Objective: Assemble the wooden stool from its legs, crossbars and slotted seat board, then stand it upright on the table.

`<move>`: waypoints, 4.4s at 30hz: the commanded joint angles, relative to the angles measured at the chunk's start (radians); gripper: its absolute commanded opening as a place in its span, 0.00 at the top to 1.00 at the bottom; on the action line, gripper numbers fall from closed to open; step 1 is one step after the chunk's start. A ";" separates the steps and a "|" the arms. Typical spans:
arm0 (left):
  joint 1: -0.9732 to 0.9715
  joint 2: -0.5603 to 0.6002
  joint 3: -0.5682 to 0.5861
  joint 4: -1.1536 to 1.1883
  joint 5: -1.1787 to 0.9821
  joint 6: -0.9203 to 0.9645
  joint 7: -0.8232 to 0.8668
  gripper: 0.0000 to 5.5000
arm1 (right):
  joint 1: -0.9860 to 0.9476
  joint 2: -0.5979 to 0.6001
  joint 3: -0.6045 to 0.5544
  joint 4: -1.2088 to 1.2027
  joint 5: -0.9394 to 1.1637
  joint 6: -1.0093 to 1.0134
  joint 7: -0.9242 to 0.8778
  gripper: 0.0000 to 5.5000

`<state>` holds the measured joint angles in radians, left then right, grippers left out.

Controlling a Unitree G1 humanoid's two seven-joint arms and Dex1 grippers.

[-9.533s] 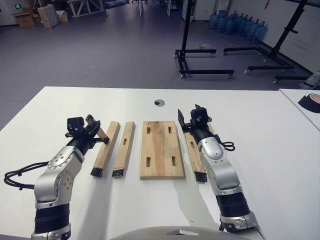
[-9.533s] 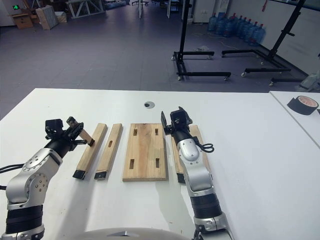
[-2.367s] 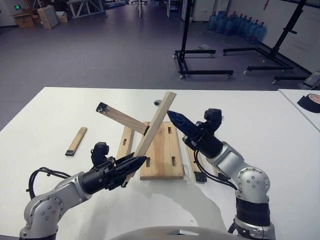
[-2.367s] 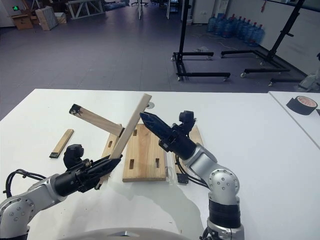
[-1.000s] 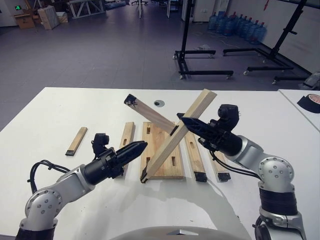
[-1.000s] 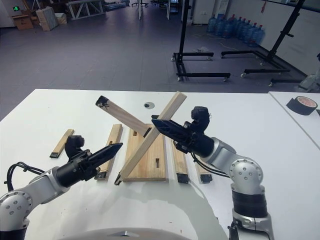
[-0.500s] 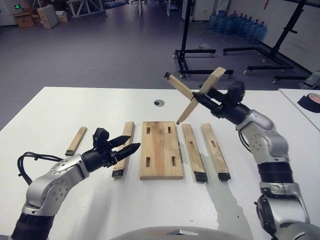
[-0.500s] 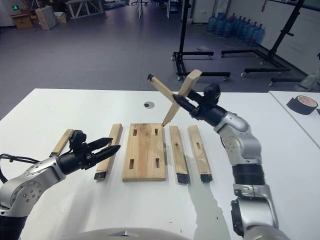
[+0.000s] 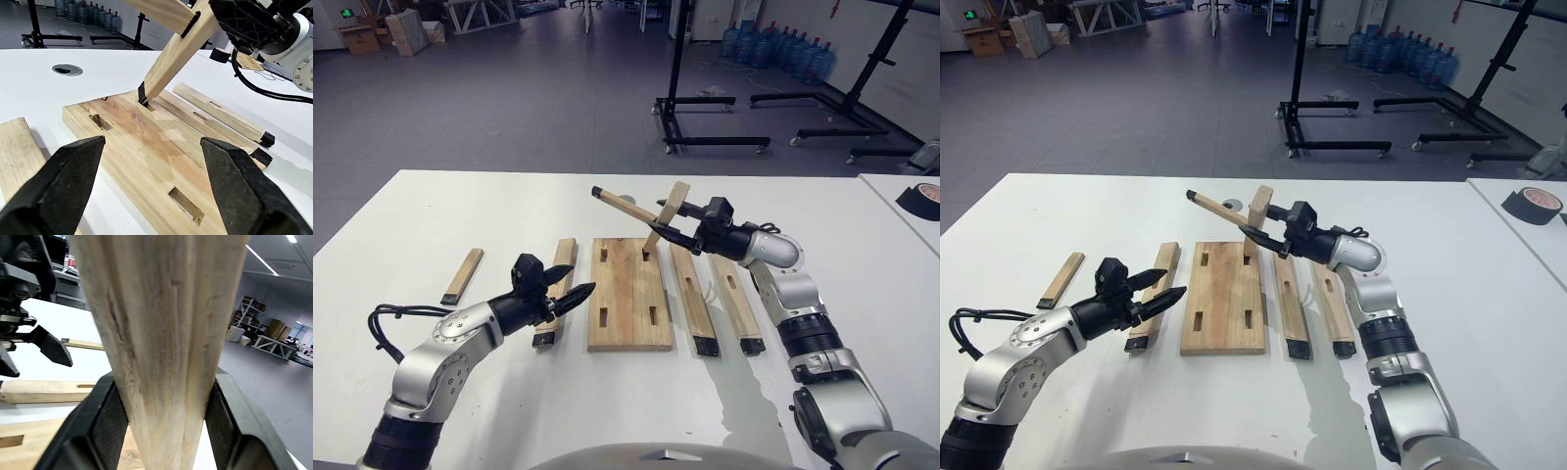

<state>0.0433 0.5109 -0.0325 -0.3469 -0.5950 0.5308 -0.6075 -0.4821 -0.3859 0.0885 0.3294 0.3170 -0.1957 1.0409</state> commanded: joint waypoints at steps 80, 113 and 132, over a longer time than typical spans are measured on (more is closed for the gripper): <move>0.092 -0.093 -0.123 0.100 0.282 -0.034 0.033 0.35 | -0.153 -0.199 -0.319 -0.291 0.234 0.820 0.042 0.32; 0.133 -0.185 -0.081 0.030 0.199 0.011 0.112 0.35 | -0.022 -0.002 -0.484 -0.567 0.596 0.932 -0.598 0.32; 0.193 -0.304 -0.043 -0.117 0.098 0.017 0.201 0.35 | 0.618 0.051 -0.217 -0.691 0.076 1.203 -1.055 0.32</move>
<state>0.2415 0.2090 -0.0909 -0.4417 -0.4852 0.5355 -0.4201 0.1095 -0.3459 -0.1342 -0.4001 0.4032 0.9178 -0.0069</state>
